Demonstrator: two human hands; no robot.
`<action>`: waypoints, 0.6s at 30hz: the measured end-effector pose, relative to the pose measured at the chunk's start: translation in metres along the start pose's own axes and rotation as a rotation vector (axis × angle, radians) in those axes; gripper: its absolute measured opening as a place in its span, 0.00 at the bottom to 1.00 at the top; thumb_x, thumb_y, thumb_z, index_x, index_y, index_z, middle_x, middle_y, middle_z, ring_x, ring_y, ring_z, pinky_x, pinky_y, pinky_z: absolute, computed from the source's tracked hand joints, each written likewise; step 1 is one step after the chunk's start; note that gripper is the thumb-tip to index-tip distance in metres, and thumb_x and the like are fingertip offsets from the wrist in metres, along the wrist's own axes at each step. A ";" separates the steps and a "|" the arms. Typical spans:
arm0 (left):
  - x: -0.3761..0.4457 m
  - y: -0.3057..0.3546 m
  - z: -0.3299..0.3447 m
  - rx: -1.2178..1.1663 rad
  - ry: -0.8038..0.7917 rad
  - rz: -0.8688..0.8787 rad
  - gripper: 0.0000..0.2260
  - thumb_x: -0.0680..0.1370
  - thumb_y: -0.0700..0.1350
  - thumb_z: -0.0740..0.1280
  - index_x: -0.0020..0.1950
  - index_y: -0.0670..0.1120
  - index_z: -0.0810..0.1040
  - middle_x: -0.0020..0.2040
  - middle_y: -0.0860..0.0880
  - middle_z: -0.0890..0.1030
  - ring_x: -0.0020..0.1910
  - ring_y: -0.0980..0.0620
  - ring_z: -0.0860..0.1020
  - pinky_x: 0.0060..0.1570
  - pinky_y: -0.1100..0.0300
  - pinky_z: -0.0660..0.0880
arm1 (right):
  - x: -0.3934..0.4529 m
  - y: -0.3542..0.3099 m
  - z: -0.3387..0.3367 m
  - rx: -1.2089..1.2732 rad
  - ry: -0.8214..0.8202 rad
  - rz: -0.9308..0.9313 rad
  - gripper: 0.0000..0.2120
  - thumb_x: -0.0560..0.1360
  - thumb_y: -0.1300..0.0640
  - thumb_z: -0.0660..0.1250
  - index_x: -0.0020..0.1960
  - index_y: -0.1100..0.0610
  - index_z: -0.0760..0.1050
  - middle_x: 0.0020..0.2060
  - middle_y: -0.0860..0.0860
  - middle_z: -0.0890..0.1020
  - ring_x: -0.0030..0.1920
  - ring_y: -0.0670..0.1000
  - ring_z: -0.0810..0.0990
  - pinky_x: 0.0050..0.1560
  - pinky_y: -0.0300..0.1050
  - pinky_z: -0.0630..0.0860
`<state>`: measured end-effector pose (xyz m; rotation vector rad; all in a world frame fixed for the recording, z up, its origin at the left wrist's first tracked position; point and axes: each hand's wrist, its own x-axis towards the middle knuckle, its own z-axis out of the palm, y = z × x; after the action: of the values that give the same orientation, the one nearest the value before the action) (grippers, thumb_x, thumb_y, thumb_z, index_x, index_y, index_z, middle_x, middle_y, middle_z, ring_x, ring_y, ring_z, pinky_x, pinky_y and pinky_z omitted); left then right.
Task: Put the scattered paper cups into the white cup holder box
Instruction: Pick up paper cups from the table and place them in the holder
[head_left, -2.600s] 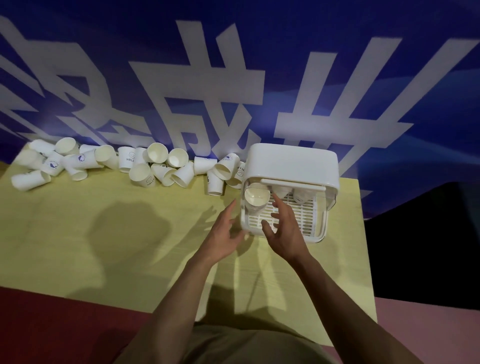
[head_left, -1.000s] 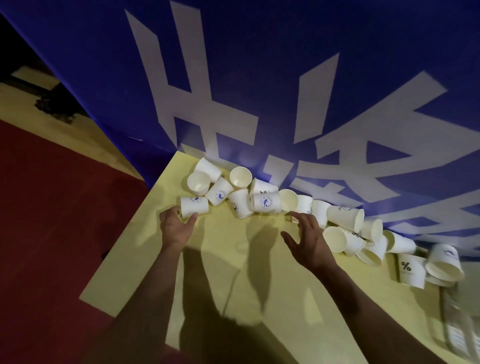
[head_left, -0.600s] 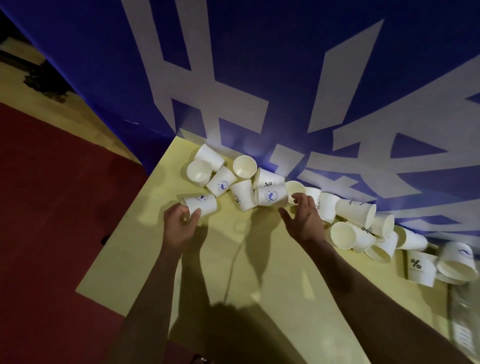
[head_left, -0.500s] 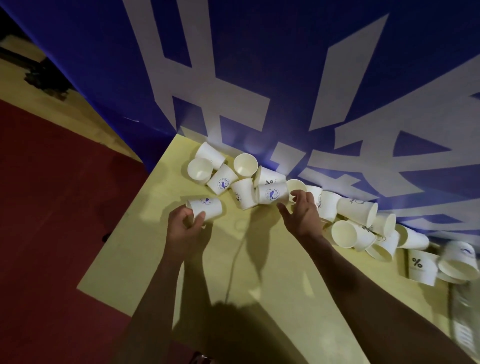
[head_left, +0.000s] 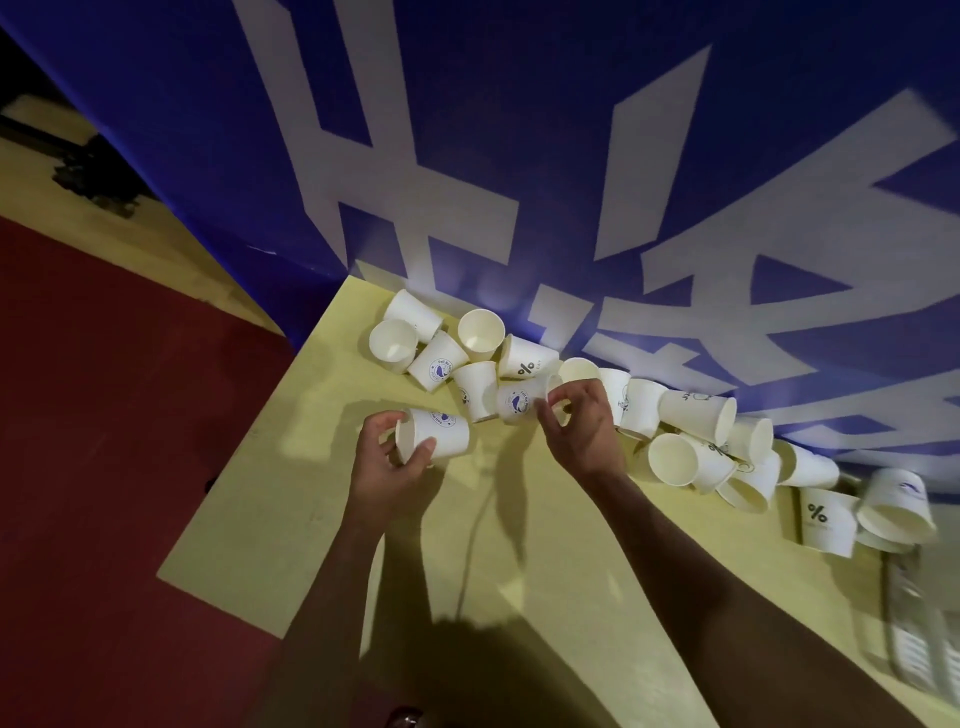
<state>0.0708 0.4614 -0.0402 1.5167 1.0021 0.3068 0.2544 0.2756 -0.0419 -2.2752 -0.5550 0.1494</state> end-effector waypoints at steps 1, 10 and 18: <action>-0.003 0.005 0.001 -0.003 -0.016 0.009 0.22 0.75 0.40 0.76 0.64 0.51 0.71 0.64 0.54 0.74 0.55 0.61 0.78 0.47 0.69 0.77 | -0.007 -0.001 -0.007 0.018 0.021 -0.051 0.11 0.78 0.49 0.73 0.47 0.57 0.79 0.48 0.49 0.75 0.47 0.49 0.77 0.50 0.52 0.79; -0.045 0.042 0.057 0.001 -0.245 0.121 0.29 0.72 0.40 0.78 0.67 0.58 0.71 0.65 0.63 0.74 0.58 0.64 0.77 0.44 0.64 0.79 | -0.095 0.013 -0.111 0.045 0.033 -0.052 0.08 0.78 0.52 0.72 0.50 0.55 0.76 0.62 0.49 0.72 0.61 0.52 0.76 0.53 0.29 0.71; -0.124 0.050 0.145 0.183 -0.460 0.155 0.34 0.70 0.49 0.80 0.71 0.64 0.68 0.63 0.59 0.78 0.57 0.64 0.77 0.56 0.55 0.79 | -0.184 0.075 -0.201 0.020 0.162 0.020 0.11 0.77 0.56 0.73 0.52 0.58 0.73 0.58 0.43 0.71 0.67 0.54 0.73 0.55 0.28 0.70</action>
<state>0.1190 0.2780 0.0148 1.7327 0.5598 -0.0320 0.1702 0.0159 0.0319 -2.2493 -0.4442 -0.0194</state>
